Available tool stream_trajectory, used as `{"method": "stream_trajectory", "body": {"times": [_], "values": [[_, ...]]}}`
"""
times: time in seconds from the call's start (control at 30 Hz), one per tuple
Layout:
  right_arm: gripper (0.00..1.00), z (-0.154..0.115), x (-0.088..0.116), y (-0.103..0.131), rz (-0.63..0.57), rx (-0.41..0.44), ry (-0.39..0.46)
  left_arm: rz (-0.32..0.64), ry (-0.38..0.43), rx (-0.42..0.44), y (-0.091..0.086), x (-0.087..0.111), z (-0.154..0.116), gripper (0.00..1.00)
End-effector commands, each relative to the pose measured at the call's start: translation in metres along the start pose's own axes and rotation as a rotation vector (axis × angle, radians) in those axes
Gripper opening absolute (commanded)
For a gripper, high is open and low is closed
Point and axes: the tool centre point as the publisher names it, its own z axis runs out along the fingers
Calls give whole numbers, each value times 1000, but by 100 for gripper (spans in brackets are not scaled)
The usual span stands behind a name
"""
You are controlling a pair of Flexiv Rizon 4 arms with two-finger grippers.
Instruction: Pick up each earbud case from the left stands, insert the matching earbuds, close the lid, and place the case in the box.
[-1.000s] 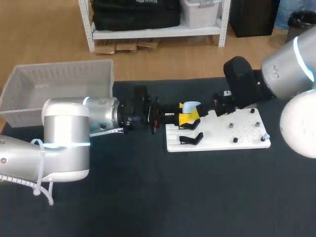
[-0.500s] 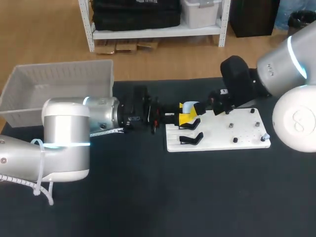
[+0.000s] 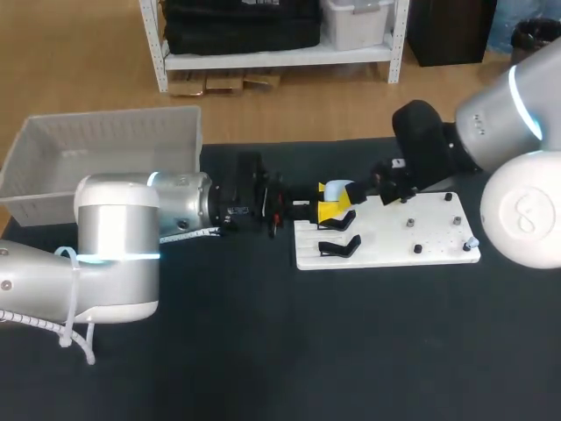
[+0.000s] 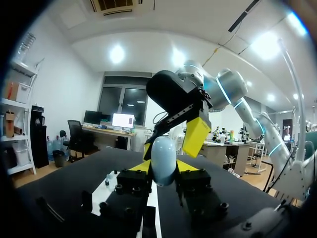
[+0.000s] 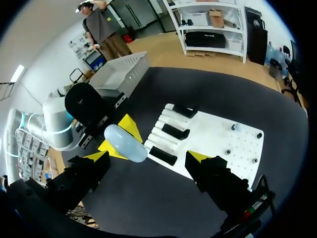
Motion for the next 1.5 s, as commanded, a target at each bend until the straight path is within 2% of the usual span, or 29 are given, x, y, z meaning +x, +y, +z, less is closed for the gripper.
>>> {"method": "stream_trajectory", "body": {"times": [0.03, 0.6, 1.2, 1.33, 1.43, 1.5], "values": [[100, 2, -3, -1, 1, 1, 4, -1, 0, 5, 2, 1, 0, 0], [100, 2, -6, -4, 21, -3, -6, -1, 0, 5, 2, 1, 0, 0], [100, -15, -28, -7, -1, 23, -54, -1, 0, 5, 2, 1, 0, 0], [100, -29, -29, -5, -66, 62, -77, 8, 4, 8, 2, 1, 0, 0], [100, -41, -26, -7, -153, 139, -66, 31, 19, 16, 0, 0, -1, 0], [100, -48, -22, -11, -205, 198, -29, 32, 20, 15, -1, 1, -2, 0]]}}
